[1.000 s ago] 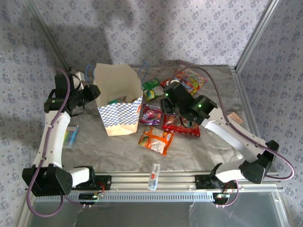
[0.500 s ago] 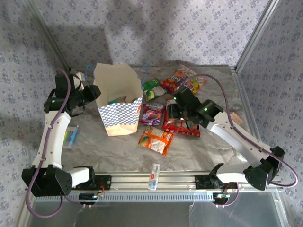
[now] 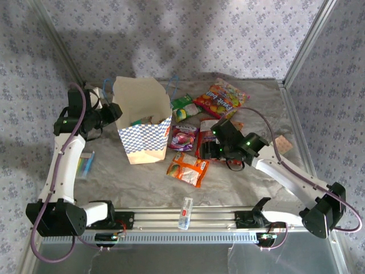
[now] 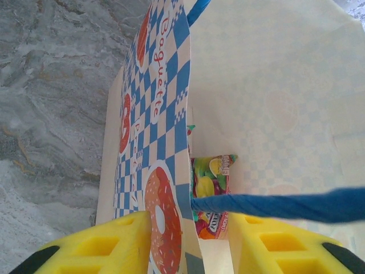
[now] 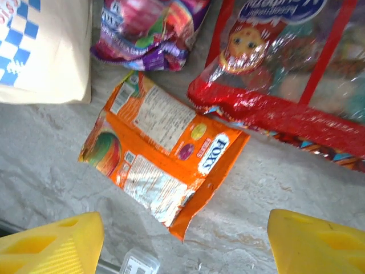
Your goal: Place the snacks into the paper bag
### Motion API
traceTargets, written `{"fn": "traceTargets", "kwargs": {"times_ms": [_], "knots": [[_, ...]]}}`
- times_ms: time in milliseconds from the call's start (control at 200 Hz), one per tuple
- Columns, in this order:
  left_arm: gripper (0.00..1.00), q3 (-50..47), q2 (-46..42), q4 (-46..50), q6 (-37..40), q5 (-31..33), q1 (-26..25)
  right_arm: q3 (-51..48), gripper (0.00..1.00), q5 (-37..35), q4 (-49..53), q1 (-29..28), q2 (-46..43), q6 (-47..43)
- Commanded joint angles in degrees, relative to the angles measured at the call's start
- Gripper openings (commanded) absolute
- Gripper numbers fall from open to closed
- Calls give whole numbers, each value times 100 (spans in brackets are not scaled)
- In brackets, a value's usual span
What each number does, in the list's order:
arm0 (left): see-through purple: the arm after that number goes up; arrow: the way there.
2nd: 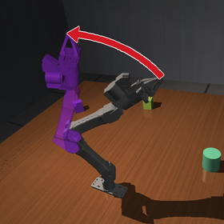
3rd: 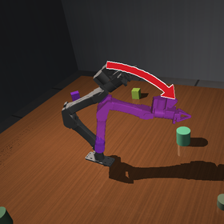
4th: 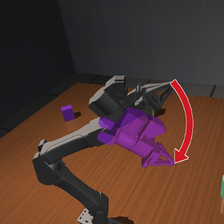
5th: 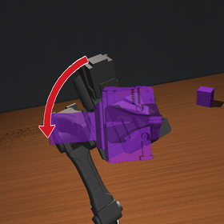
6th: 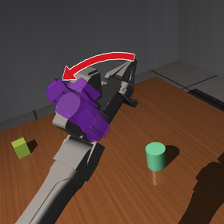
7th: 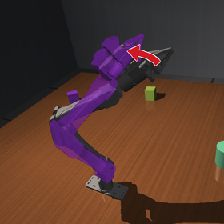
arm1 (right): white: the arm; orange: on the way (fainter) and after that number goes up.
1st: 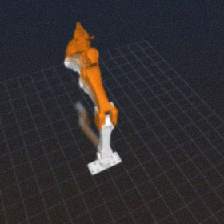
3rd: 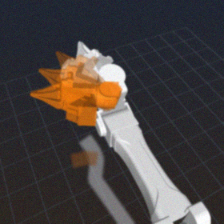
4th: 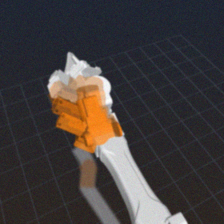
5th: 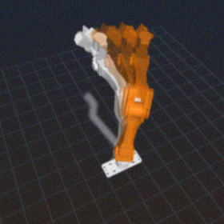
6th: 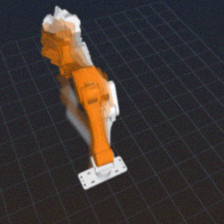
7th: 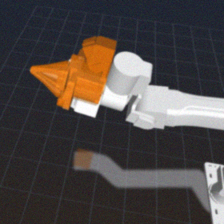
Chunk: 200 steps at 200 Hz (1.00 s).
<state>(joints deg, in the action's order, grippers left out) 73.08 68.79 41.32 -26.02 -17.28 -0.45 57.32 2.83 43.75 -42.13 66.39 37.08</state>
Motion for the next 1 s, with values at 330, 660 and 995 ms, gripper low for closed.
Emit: {"fn": "traceTargets", "kwargs": {"times_ms": [330,660,995], "knots": [[40,491,134,253,181,-9,-76,-855,85,800,-490,-59,-127,814],[41,523,179,302,237,-4,-74,-1561,90,1147,-1193,-59,41,1372],[41,488,152,343,282,10,-70,-1735,96,1448,-1762,-42,533,1512]]}}
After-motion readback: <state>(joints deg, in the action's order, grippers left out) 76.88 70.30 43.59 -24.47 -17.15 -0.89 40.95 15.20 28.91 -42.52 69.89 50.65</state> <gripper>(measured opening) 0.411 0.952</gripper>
